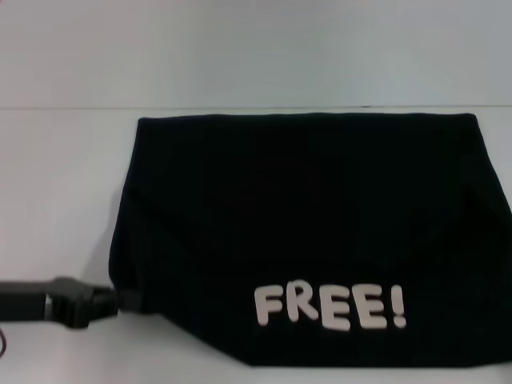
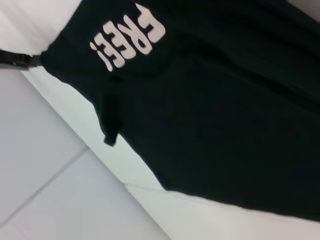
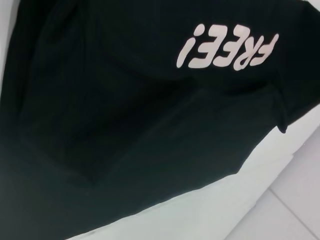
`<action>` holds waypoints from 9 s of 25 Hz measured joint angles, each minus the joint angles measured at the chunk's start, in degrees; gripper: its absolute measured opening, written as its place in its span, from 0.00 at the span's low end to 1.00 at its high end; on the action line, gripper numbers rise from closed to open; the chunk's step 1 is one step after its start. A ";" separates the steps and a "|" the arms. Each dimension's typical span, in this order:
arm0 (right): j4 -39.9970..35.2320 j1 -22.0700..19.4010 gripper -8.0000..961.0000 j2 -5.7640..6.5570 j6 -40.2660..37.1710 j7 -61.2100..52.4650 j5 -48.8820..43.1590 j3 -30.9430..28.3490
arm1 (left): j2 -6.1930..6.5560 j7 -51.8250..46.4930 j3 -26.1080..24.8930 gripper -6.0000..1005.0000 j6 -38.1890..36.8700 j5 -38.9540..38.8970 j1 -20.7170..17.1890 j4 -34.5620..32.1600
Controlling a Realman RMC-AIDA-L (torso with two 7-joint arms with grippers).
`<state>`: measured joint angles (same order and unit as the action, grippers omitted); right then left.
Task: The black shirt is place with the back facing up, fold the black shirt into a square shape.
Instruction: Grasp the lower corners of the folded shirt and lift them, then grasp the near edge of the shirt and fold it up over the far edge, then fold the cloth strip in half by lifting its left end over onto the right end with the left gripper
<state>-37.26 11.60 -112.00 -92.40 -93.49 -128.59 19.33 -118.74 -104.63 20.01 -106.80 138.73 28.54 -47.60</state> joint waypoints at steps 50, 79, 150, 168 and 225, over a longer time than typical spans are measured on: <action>8.32 33.01 0.07 4.02 41.34 -16.42 -3.12 7.18 | 5.50 -8.74 16.87 0.01 62.00 2.40 24.86 16.83; 11.15 34.69 0.08 3.77 46.29 -16.93 -3.24 7.77 | 3.15 -8.89 17.08 0.06 70.00 2.06 25.05 18.20; 5.11 24.99 0.74 4.54 17.59 -23.86 -2.99 7.48 | 1.06 -22.61 22.18 0.47 39.48 3.22 9.47 4.18; 4.09 22.21 0.72 3.77 24.75 -24.96 -8.32 7.96 | 0.79 -22.71 22.18 0.01 39.57 3.22 9.43 4.18; 1.91 20.12 0.13 3.81 19.86 -24.49 -9.01 4.06 | 1.90 -22.99 19.61 0.01 33.48 3.97 7.49 0.36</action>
<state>-35.35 31.72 -108.19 -72.53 -117.98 -137.60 23.39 -116.84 -127.62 39.62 -73.32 142.70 36.03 -47.23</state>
